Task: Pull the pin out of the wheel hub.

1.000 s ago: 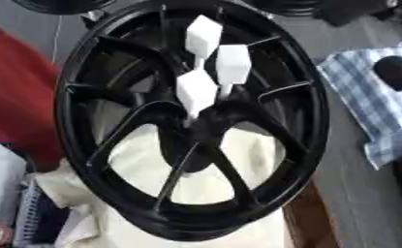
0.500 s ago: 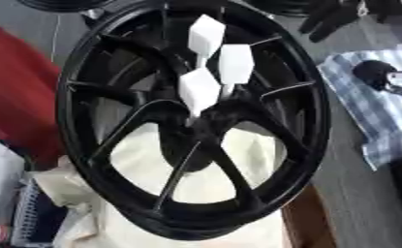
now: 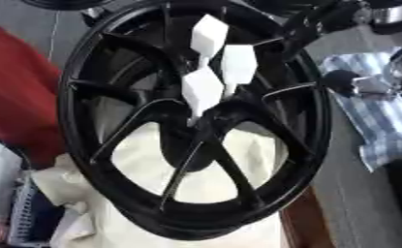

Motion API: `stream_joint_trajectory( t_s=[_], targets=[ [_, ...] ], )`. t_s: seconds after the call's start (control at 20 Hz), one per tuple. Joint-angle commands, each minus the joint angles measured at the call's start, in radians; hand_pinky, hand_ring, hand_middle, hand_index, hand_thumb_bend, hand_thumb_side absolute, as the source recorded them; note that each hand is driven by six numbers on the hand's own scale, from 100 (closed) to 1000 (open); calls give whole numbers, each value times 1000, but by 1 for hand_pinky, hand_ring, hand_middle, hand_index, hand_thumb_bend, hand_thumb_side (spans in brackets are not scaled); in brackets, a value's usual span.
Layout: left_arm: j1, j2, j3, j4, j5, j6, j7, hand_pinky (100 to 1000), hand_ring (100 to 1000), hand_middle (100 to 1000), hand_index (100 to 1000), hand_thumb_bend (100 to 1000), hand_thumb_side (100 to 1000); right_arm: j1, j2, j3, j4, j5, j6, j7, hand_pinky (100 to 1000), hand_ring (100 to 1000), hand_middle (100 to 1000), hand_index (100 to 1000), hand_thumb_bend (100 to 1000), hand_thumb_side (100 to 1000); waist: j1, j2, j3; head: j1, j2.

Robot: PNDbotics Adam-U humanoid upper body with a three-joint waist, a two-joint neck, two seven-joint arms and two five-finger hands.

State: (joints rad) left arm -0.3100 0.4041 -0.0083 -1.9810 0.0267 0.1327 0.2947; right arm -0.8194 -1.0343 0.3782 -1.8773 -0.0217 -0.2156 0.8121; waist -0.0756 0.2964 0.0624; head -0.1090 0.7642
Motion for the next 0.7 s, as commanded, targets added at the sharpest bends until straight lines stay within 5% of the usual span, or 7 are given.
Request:
stream_joint_trajectory(
  t_s=[0.05, 0.7],
  targets=[
    [-9, 20, 6, -19, 8, 0, -1, 674, 521, 577, 712, 100, 632, -44, 21, 1, 39, 22, 34, 47, 930, 991, 769, 900, 100, 761, 4, -22, 1, -5, 5],
    [-18, 17, 8, -19, 15, -1, -1, 675, 520, 575, 710, 100, 632, -108, 116, 43, 100, 129, 164, 57, 960, 1000, 817, 943, 100, 722, -4, -25, 7, -11, 6]
  ],
)
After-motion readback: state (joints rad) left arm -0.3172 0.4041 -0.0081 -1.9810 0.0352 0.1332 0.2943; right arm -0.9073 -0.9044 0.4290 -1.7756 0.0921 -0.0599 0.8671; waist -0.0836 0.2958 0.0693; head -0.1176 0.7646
